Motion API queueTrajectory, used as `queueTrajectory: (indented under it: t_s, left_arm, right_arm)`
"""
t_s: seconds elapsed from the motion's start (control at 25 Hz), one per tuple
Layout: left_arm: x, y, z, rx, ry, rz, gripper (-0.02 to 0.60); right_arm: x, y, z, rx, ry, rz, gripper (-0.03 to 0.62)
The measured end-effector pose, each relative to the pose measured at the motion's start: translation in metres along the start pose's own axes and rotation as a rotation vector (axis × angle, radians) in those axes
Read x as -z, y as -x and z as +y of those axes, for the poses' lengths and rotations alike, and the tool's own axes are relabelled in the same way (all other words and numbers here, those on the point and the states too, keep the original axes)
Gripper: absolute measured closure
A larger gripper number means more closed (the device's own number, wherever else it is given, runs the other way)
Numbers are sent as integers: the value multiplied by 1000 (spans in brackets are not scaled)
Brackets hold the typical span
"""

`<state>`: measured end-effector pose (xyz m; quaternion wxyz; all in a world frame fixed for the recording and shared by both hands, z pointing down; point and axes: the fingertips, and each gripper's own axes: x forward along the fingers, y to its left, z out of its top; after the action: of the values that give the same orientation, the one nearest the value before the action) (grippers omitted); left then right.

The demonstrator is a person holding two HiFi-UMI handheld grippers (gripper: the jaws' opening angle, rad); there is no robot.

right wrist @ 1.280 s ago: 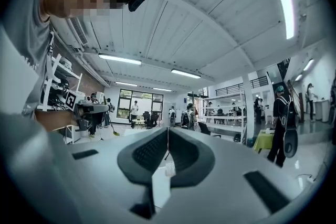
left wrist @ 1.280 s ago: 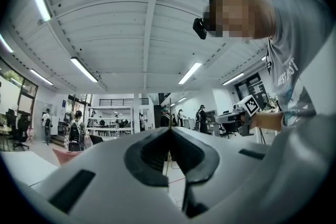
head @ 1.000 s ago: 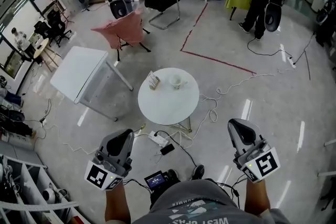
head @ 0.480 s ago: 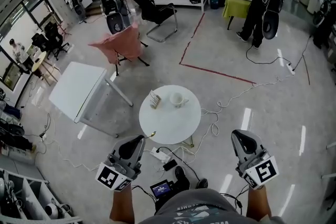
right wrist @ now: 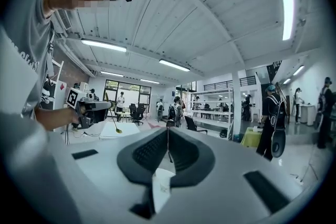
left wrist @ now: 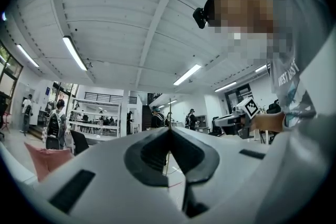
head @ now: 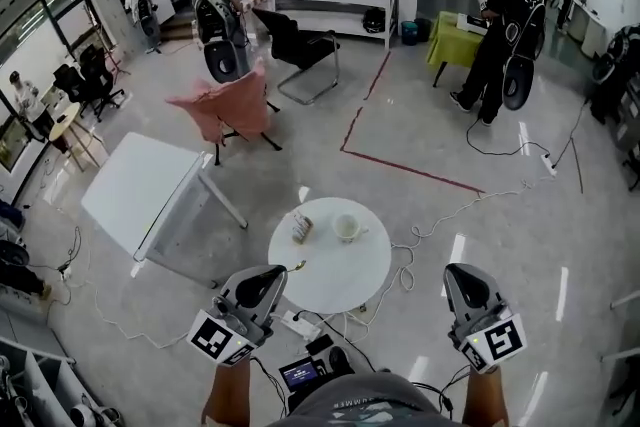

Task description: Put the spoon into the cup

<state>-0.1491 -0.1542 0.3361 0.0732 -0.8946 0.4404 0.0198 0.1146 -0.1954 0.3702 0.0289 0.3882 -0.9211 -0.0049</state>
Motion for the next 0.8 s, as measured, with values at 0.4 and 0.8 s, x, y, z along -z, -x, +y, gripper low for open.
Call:
queueTrajectory:
  t_s: [0.4,0.8]
  left_arm:
    - [26,-12,40,41,55,-21,580]
    - [54,-41,55,2,109,17,580]
  right_arm:
    - [-10,-42,15,7,31,13,591]
    - [2,-77,-2,-66,4,59,591]
